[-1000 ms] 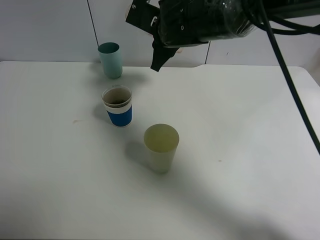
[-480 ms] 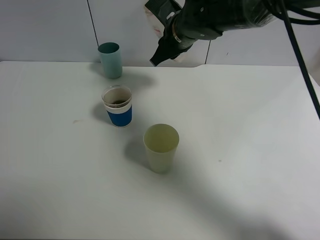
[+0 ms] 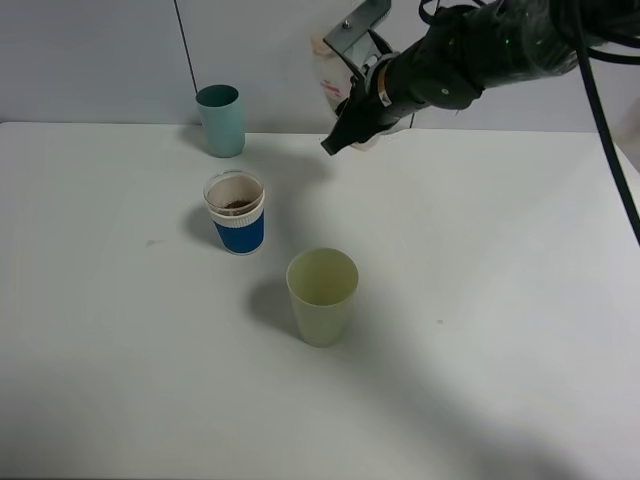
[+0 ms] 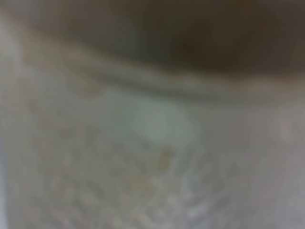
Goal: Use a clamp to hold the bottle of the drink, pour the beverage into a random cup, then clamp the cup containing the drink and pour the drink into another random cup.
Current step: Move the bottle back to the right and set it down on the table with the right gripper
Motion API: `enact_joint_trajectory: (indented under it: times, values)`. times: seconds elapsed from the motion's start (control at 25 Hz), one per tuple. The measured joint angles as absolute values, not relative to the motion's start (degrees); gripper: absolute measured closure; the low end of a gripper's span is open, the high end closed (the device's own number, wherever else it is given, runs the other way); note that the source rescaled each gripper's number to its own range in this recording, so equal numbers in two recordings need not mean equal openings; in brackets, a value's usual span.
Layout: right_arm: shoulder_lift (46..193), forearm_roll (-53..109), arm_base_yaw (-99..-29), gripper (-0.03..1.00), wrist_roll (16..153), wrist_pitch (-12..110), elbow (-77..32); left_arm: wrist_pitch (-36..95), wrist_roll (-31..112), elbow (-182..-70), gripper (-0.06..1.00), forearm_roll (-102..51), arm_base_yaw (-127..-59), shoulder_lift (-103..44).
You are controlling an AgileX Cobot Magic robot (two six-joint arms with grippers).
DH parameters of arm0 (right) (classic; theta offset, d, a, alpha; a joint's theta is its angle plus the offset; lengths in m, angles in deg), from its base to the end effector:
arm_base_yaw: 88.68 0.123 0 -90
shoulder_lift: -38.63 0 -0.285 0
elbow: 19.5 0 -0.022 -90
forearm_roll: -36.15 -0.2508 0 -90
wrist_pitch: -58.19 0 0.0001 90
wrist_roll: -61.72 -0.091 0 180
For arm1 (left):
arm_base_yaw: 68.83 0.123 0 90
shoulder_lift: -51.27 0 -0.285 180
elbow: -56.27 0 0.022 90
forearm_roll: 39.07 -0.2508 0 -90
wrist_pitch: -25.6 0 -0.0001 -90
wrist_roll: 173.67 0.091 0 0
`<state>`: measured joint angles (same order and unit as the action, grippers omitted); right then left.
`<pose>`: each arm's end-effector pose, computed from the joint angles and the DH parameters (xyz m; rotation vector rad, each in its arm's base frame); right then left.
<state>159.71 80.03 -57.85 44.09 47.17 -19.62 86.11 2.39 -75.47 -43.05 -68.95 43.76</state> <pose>0.3871 0.2169 0.2002 -1.0003 2.0103 -0.1014 -0.0061 0.0055 0.2793 -0.0710 2.0265 0.0382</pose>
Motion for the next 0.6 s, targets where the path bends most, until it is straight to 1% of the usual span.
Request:
enact_joint_trajectory:
  times: [0.24, 0.6]
  values:
    - [159.7, 75.2, -60.3, 0.96, 48.1, 53.9, -14.1, 86.1, 2.4, -75.5, -0.05, -43.0, -69.0, 43.8]
    - [159.7, 73.0, -65.8, 0.97, 50.6, 59.0, -9.7, 86.1, 2.4, -75.5, -0.05, -43.0, -69.0, 43.8]
